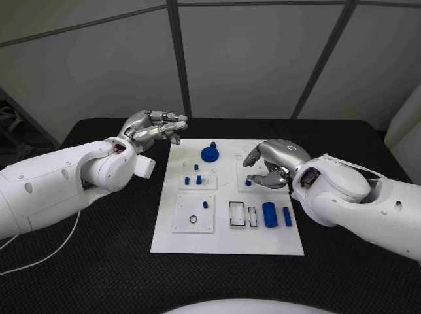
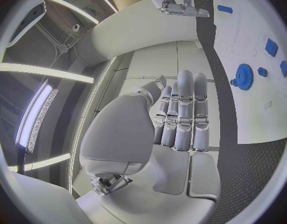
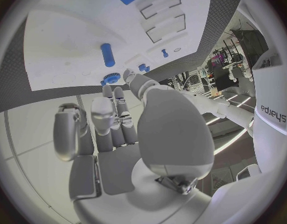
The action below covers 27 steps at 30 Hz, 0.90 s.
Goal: Assemble the parts on the task board
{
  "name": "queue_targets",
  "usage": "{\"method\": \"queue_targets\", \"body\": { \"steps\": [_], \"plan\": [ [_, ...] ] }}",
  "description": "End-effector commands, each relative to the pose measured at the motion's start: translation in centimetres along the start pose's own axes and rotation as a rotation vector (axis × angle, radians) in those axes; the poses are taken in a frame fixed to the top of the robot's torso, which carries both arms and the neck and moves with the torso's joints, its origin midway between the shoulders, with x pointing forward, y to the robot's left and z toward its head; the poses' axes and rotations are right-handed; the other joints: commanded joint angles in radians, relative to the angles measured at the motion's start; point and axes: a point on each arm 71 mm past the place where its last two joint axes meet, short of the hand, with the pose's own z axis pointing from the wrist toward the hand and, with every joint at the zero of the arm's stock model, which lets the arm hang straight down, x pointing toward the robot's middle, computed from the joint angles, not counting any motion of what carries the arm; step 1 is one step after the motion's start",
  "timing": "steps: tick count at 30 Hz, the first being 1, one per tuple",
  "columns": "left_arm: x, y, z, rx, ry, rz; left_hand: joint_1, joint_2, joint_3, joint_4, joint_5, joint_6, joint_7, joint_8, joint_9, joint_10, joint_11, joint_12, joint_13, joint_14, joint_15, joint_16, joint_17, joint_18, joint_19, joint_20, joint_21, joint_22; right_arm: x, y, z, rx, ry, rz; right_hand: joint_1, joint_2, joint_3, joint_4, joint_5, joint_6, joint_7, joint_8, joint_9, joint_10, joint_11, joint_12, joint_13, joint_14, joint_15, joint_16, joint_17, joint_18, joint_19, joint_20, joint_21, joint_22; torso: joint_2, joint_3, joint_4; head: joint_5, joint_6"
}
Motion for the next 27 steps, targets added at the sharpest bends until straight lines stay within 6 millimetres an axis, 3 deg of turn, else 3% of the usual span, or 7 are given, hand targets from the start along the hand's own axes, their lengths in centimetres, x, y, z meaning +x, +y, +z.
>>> {"method": "queue_targets", "body": {
  "steps": [1,5,14,22,27],
  "plan": [
    [0.1,-0.1,0.1,0.003,0.01,-0.007,-0.006,0.001,-0.006,0.001,-0.005,0.002,-0.001,-0.005,0.001,-0.002,0.002,0.0,0.001,-0.005,0.003,-0.006,-0.001,-0.013,-0.001,0.0,-0.007,-0.002,0.5,-0.3,0.2,0.02,0.089,-0.036,0.013,0.003,-0.012,-0.002,-0.005,0.001,-0.005,-0.001,0.0,-0.012,0.0,-0.003,-0.003,-0.001,0.01,-0.009,-0.007,0.008,0.014,0.008,-0.012,0.125,0.002,0.0006,0.0014,0.0,-0.001],
    [0.1,0.0,0.0,0.002,0.011,-0.007,-0.006,0.001,-0.006,0.001,-0.005,0.002,-0.001,-0.005,0.001,-0.002,0.002,0.0,0.001,-0.005,0.003,-0.006,-0.001,-0.013,-0.001,0.0,-0.007,-0.002,0.8,-0.5,0.5,0.026,0.132,-0.051,0.02,0.005,-0.022,-0.006,-0.005,-0.001,-0.009,-0.001,0.0,-0.025,0.002,-0.002,-0.008,-0.003,0.011,-0.013,-0.014,0.01,0.011,0.009,-0.022,0.118,0.002,-0.0008,0.001,0.001,-0.004],
    [0.0,0.0,0.0,0.001,0.009,-0.006,-0.006,0.001,-0.006,0.001,-0.005,0.002,-0.001,-0.005,0.001,-0.002,0.002,0.0,0.001,-0.005,0.003,-0.006,-0.001,-0.013,-0.001,0.0,-0.007,-0.002,1.5,-0.6,1.0,0.037,0.189,-0.067,0.025,0.015,-0.025,-0.004,-0.005,0.0,-0.011,-0.001,0.0,-0.01,-0.001,0.007,-0.008,-0.003,0.01,-0.013,-0.017,0.01,0.012,0.009,-0.022,0.118,0.002,-0.0002,0.0018,0.005,-0.01],
    [0.0,0.0,0.0,0.001,0.009,-0.007,-0.006,0.001,-0.006,0.001,-0.005,0.002,-0.001,-0.005,0.001,-0.002,0.002,0.0,0.001,-0.005,0.003,-0.006,-0.001,-0.013,-0.001,0.0,-0.007,-0.002,1.7,-0.6,1.5,0.041,0.191,-0.063,0.04,0.05,0.004,0.002,-0.005,0.017,-0.007,0.004,0.003,0.052,-0.01,0.027,-0.007,0.005,0.004,0.004,-0.001,0.004,0.026,0.004,0.001,0.136,0.001,0.0004,0.0009,0.005,-0.013],
    [0.0,0.0,0.0,0.001,0.008,-0.006,-0.006,0.002,-0.007,0.001,-0.006,0.002,-0.001,-0.005,0.002,-0.001,0.002,0.0,0.001,-0.005,0.003,-0.007,-0.002,-0.013,-0.001,0.0,-0.008,-0.003,1.8,-0.6,1.6,0.042,0.192,-0.062,0.049,0.069,0.031,0.002,-0.005,0.045,-0.018,0.012,0.01,0.123,-0.028,0.044,-0.003,0.012,-0.01,0.021,0.016,-0.004,0.042,-0.007,0.032,0.16,0.001,0.001,0.0007,0.006,-0.015]
  ]
}}
